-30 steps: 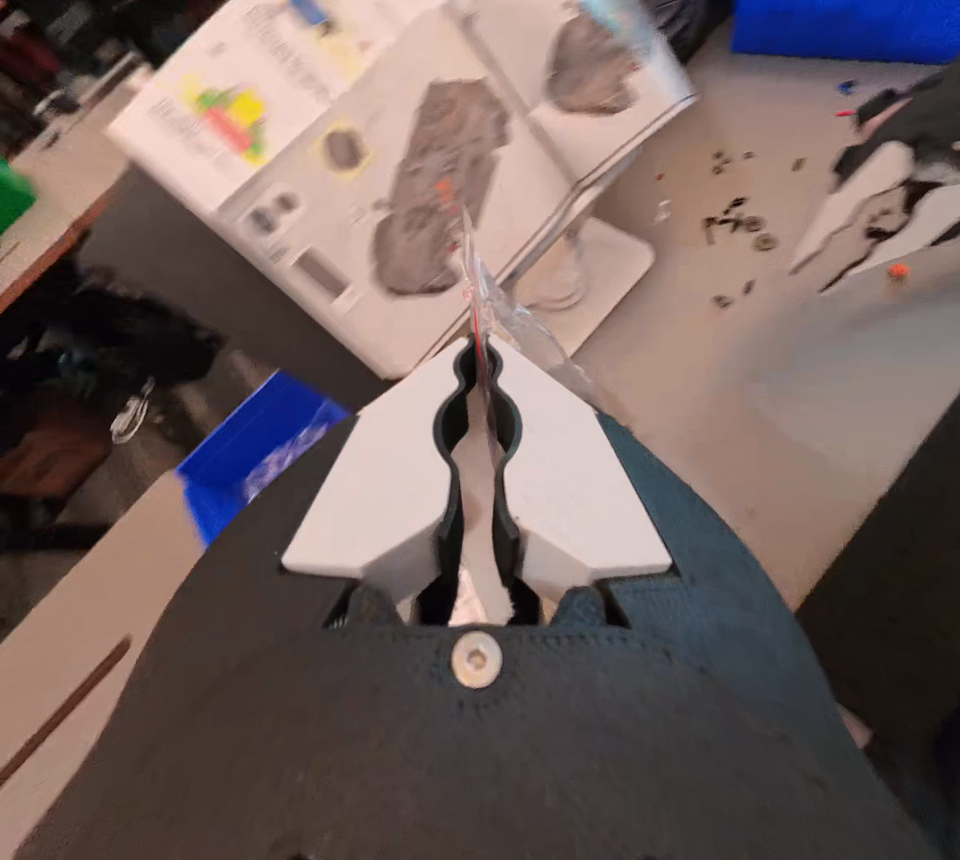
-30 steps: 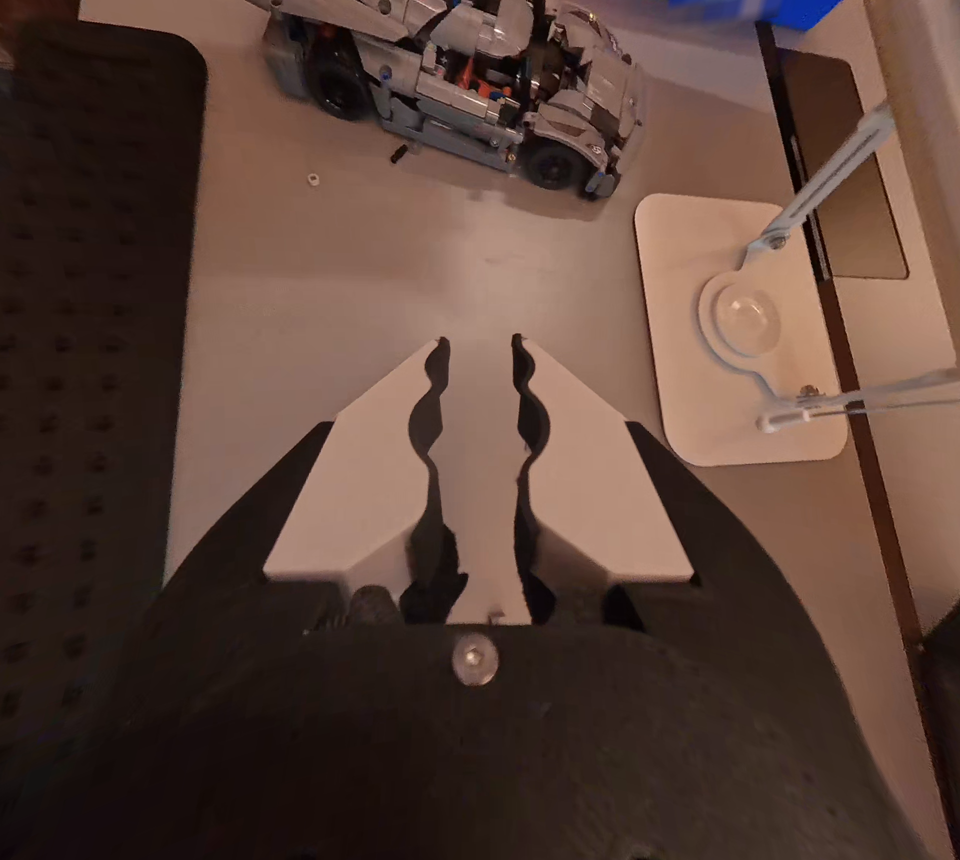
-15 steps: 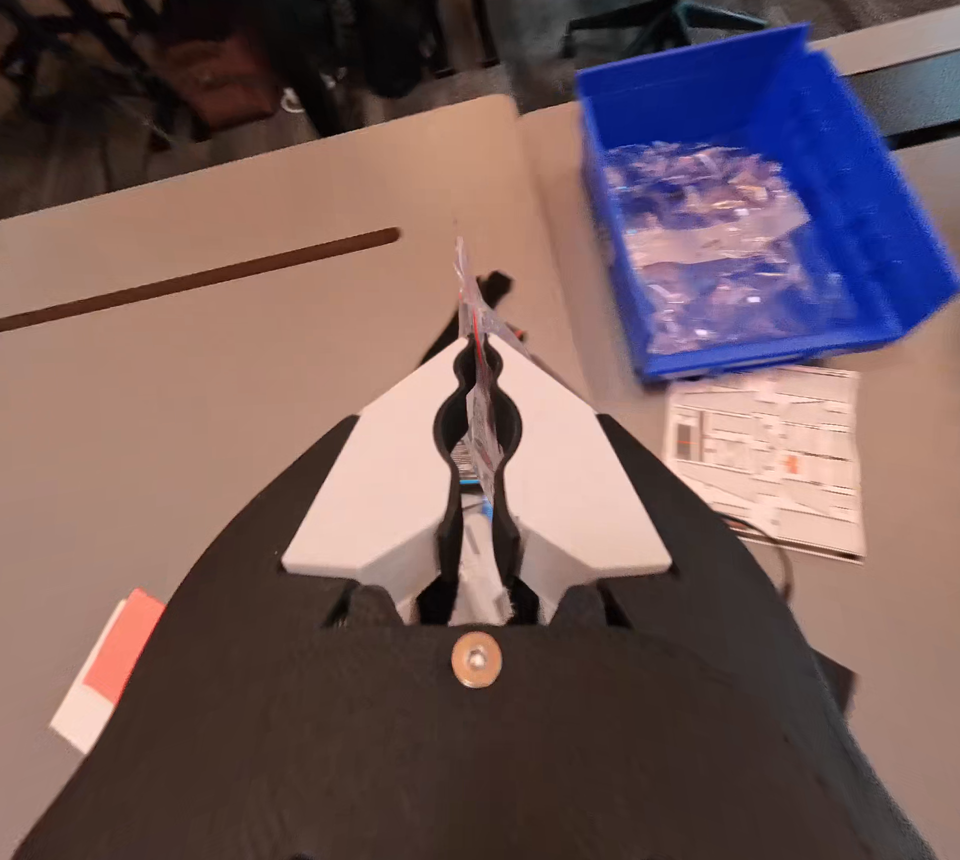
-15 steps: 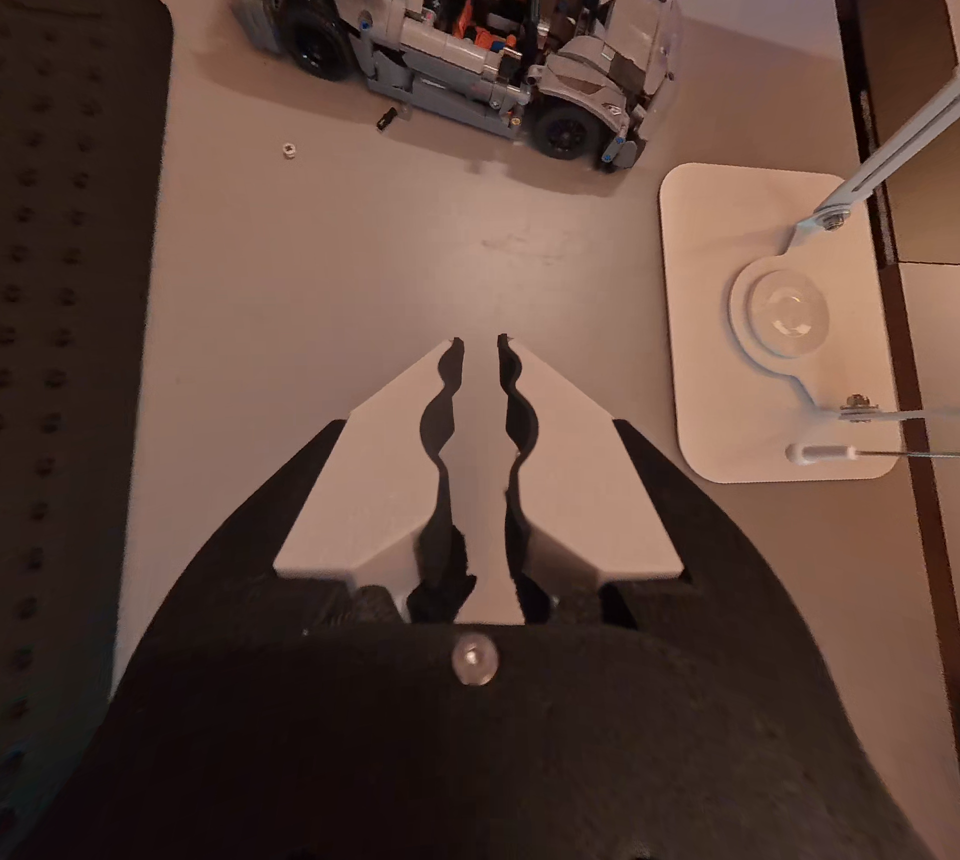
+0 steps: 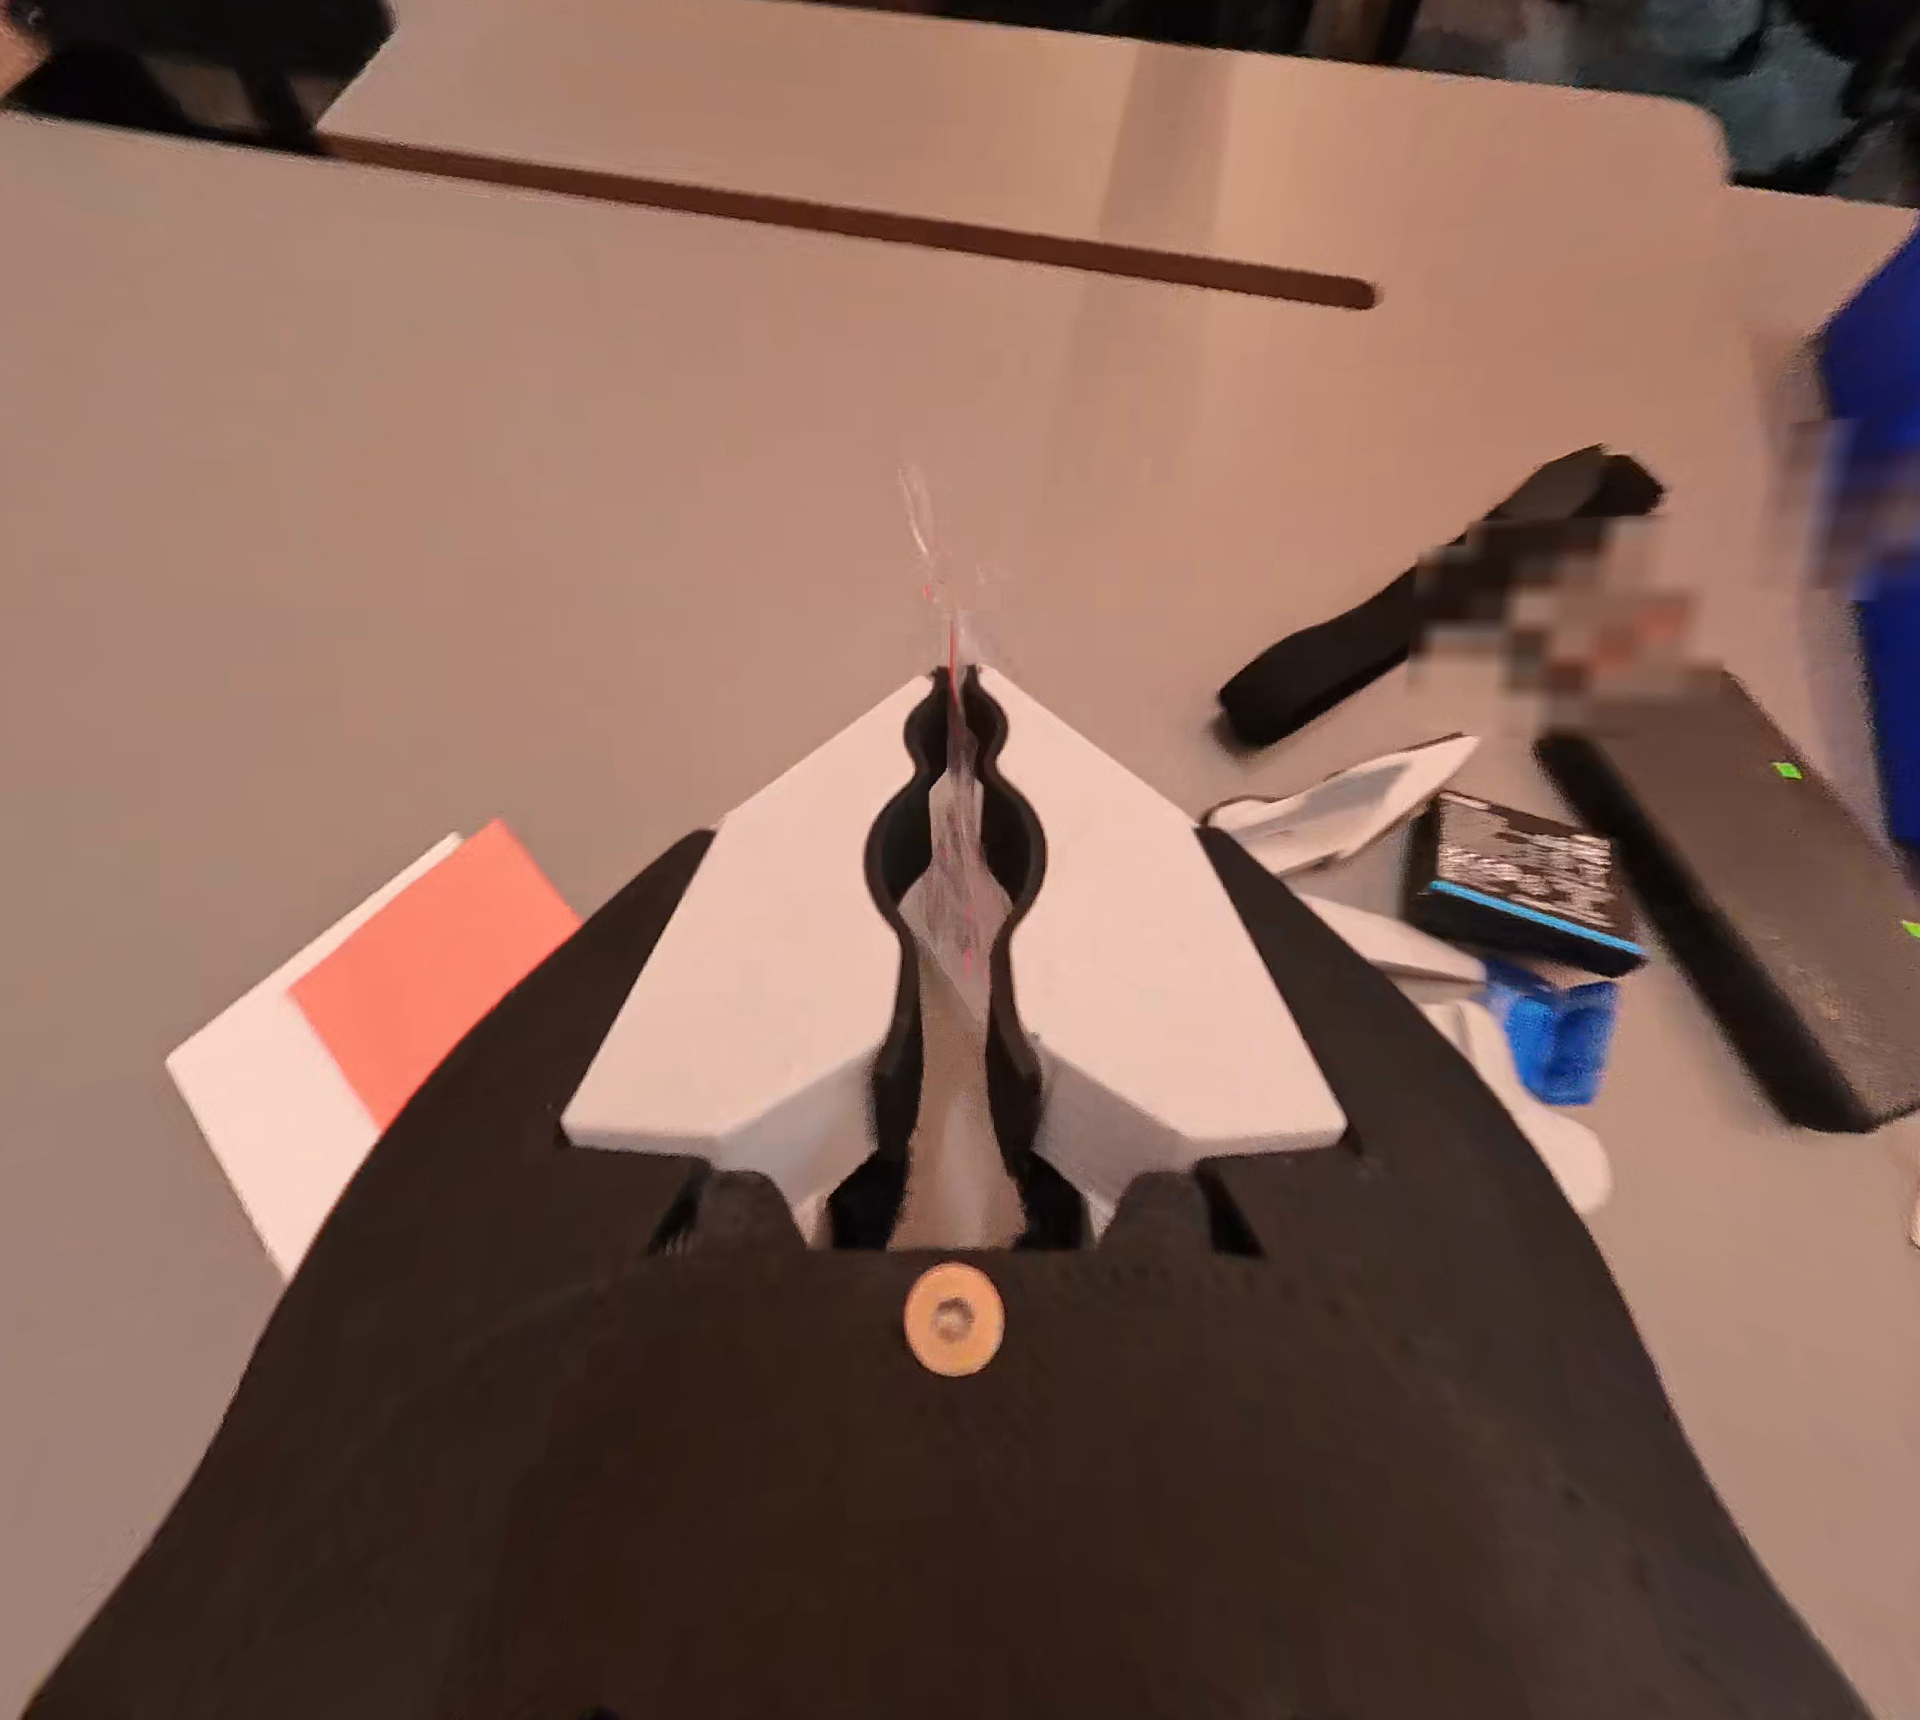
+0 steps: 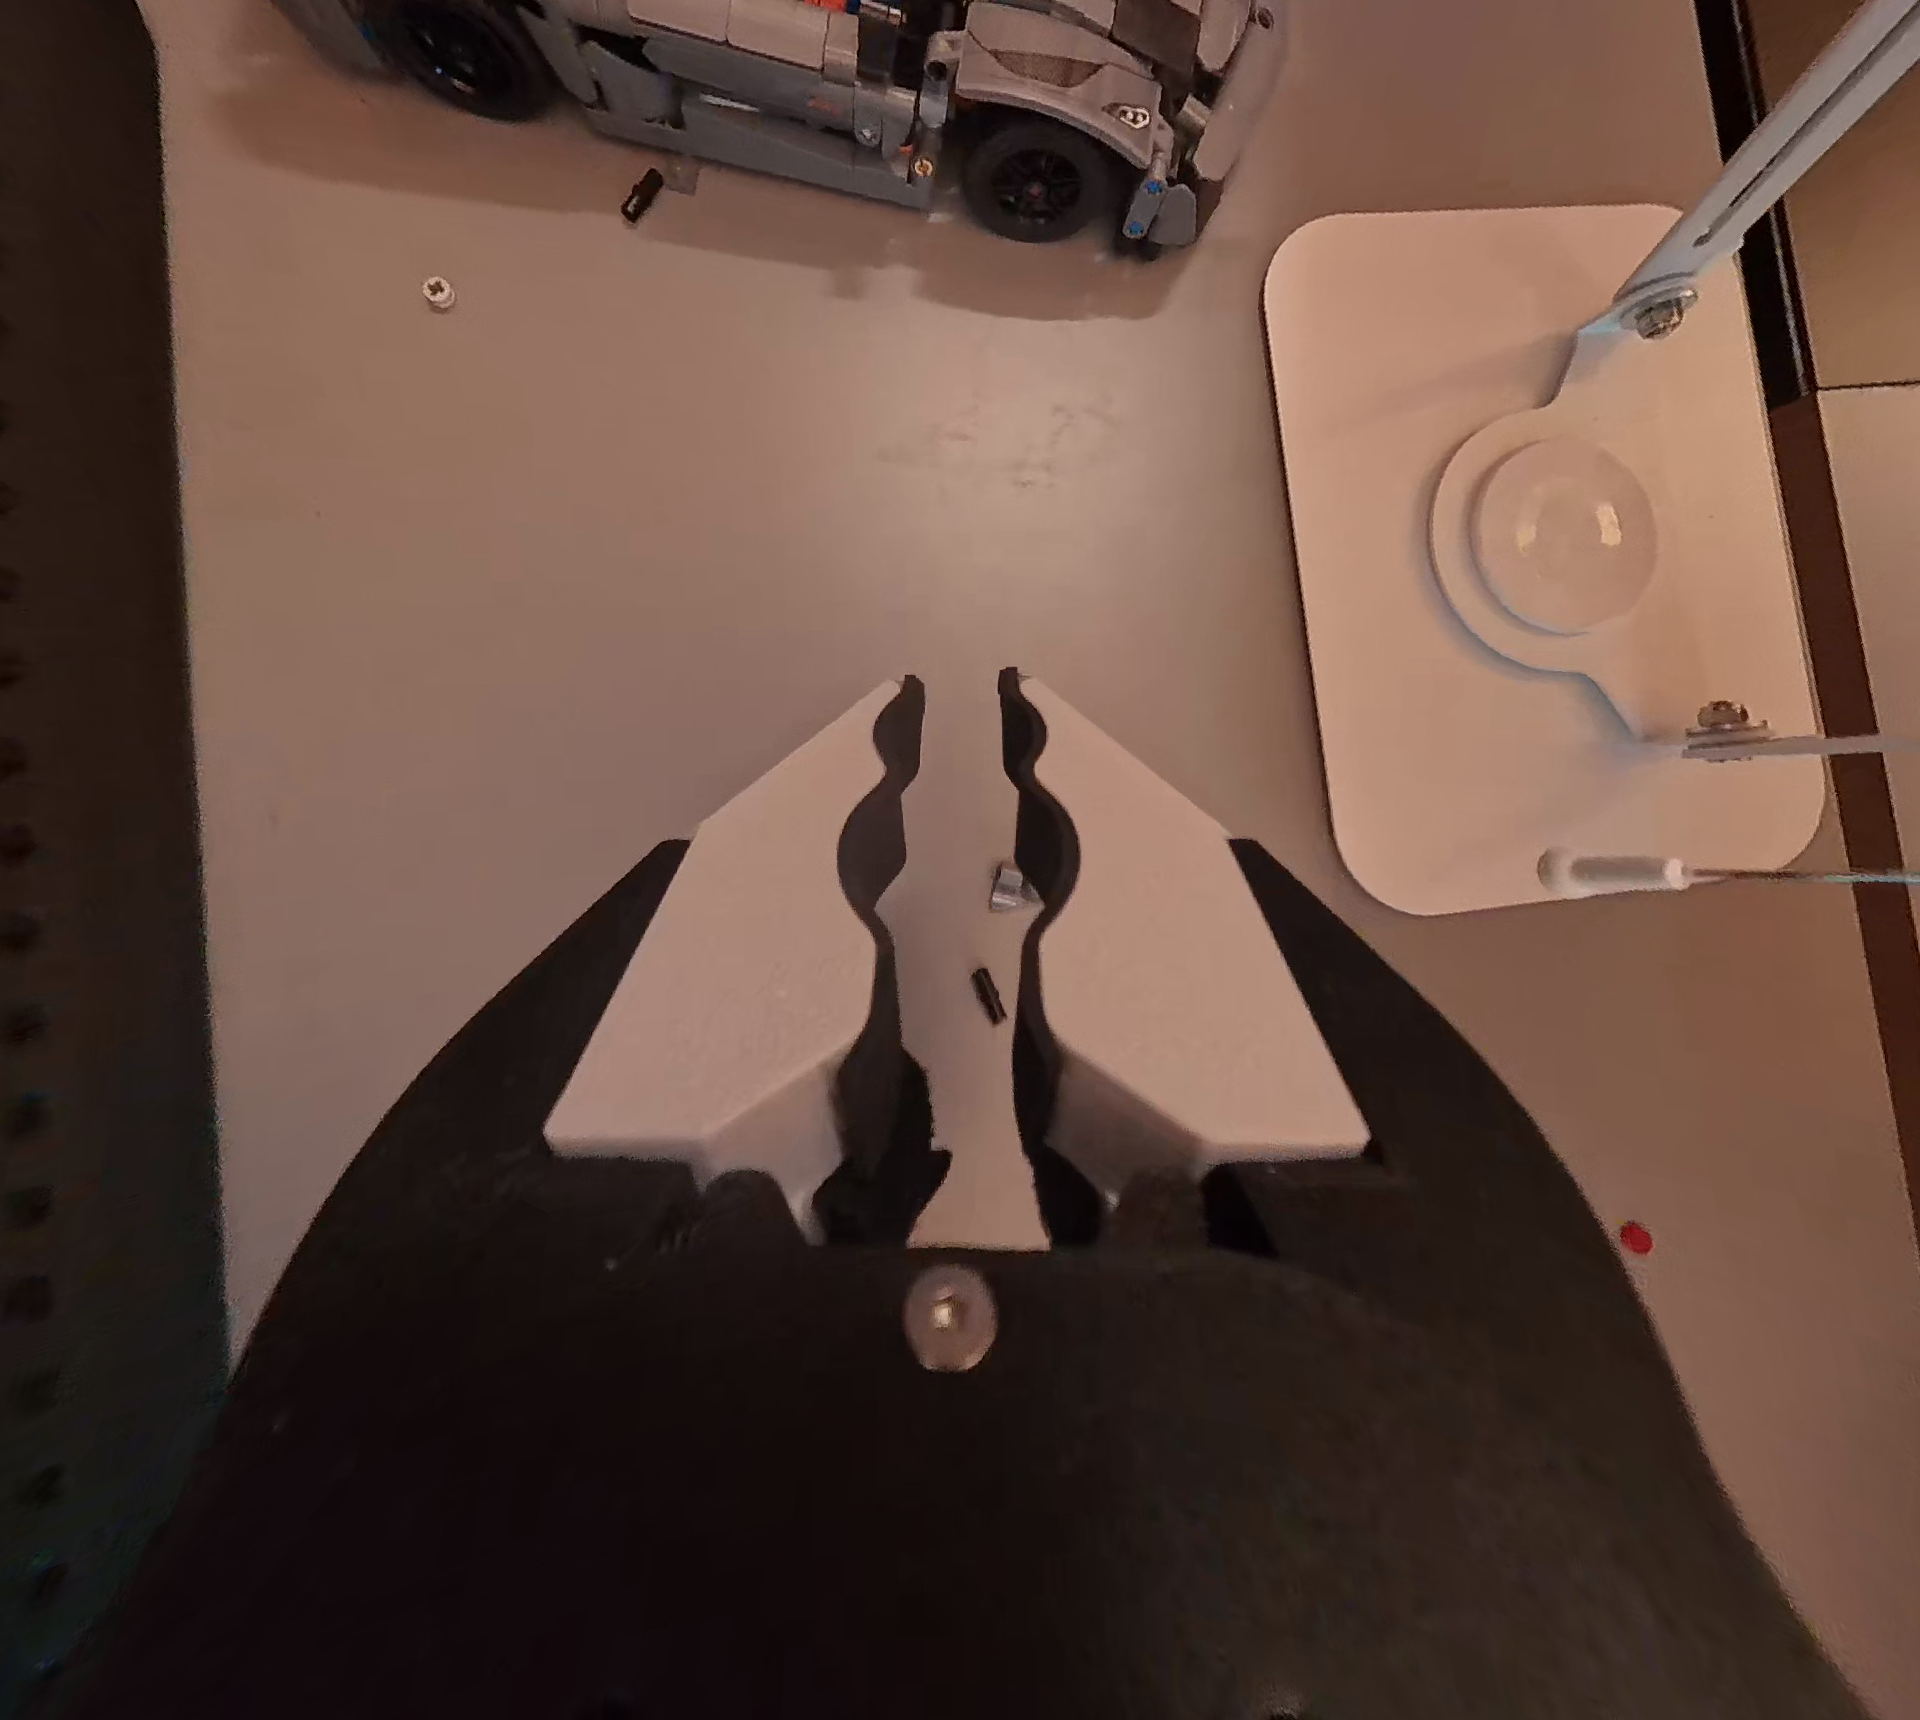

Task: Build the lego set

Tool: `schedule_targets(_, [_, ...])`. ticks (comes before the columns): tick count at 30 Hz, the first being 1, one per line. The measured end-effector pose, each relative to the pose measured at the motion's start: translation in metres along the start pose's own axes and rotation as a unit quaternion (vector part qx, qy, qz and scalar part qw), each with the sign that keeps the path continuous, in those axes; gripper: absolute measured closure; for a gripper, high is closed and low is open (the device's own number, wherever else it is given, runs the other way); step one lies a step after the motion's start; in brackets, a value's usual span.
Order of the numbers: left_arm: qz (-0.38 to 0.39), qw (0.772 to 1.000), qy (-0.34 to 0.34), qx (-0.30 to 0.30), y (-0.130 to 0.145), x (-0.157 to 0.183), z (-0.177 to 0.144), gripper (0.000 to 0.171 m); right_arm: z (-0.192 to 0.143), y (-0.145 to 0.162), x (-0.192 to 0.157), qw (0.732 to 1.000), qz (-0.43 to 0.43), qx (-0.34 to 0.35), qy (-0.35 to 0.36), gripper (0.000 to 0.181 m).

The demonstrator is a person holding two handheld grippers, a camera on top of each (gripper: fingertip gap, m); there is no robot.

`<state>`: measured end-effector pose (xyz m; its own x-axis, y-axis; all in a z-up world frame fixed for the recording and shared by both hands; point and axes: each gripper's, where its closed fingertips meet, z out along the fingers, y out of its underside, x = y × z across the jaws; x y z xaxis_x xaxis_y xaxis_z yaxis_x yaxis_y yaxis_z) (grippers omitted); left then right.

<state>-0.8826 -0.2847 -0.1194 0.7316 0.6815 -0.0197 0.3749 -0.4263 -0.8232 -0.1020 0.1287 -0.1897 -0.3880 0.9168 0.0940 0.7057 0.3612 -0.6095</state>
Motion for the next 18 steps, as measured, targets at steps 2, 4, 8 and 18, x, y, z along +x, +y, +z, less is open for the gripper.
schedule_targets(2, [-0.011,1.0,-0.025,-0.01,0.014,-0.012,0.0,0.17,-0.007,0.004,0.0,1.0,0.003,-0.004,0.009,0.167])
schedule_targets(4, [-0.032,0.99,-0.118,-0.069,0.036,-0.038,-0.006,0.159,-0.018,0.012,0.004,0.999,0.009,-0.018,0.028,0.165])
schedule_targets(8, [-0.012,0.972,-0.22,-0.086,0.026,-0.051,-0.029,0.111,-0.052,0.025,0.014,0.997,0.04,-0.016,0.065,0.159])
schedule_targets(18, [0.231,0.953,-0.166,0.108,-0.117,0.147,-0.097,0.137,-0.139,0.077,0.014,0.983,0.12,0.021,0.136,0.151])
